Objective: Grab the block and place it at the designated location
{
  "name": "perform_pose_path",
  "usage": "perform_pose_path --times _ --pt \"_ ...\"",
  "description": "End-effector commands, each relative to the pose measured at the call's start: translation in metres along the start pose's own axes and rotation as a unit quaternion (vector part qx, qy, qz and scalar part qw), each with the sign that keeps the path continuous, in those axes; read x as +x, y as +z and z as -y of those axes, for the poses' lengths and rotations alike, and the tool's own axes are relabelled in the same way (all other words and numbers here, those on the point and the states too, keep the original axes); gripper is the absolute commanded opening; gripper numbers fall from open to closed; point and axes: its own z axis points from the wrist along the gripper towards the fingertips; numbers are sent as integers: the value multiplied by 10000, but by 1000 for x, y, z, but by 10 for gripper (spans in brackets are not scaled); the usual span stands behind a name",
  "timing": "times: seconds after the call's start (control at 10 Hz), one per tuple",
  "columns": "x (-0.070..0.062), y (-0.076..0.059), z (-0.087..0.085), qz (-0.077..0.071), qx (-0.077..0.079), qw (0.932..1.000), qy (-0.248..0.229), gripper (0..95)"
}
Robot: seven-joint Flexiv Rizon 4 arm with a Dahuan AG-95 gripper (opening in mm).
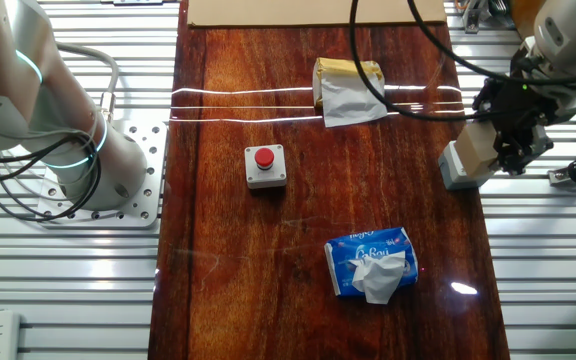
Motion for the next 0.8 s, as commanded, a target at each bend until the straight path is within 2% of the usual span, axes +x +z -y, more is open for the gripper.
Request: perform_pose_path --times 0.1,0.6,0.7,0.8 --pt "1 0 0 14 -1 10000 33 0" --pt "1 -1 0 70 -31 10000 52 0" --pt "2 -2 0 61 -45 10000 63 190" --pt "5 -3 -2 64 -60 10000 34 190"
